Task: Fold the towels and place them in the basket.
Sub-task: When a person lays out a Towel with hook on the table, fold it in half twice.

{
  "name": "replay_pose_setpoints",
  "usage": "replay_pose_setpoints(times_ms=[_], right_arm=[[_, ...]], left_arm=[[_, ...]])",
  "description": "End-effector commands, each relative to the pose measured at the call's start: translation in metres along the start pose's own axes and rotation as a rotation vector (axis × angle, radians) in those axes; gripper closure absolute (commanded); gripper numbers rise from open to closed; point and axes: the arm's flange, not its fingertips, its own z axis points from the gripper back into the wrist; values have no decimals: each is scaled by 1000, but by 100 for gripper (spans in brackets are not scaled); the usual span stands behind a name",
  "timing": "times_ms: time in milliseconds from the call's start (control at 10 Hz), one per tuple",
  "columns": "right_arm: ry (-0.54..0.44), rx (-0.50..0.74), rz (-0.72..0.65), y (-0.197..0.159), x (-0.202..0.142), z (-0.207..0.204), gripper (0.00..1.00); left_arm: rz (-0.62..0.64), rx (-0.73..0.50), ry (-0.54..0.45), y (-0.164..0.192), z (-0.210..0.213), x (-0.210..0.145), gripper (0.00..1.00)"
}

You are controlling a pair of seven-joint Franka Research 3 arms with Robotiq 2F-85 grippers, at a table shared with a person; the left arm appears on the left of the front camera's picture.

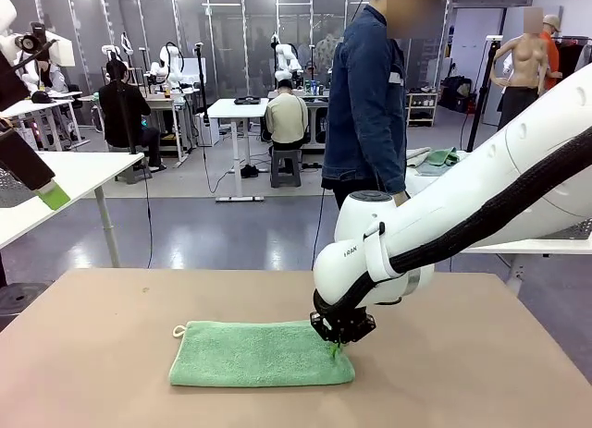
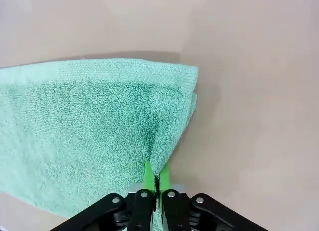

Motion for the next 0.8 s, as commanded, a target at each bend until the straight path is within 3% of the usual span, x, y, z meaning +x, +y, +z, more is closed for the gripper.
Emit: replay_pose_setpoints(times_ms=[0, 200, 500, 700], right_arm=[[21, 6, 9, -4, -1, -4, 100], [4, -38, 76, -12, -6, 13, 100], [-46, -214, 114, -54, -15, 57, 100], [-114, -225, 120, -62, -31, 89, 100]], left_arm=[[6, 18, -10, 0, 0, 2, 0], [6, 18, -10, 0, 0, 2, 0], [6, 18, -10, 0, 0, 2, 0], [6, 18, -10, 0, 0, 2, 0]])
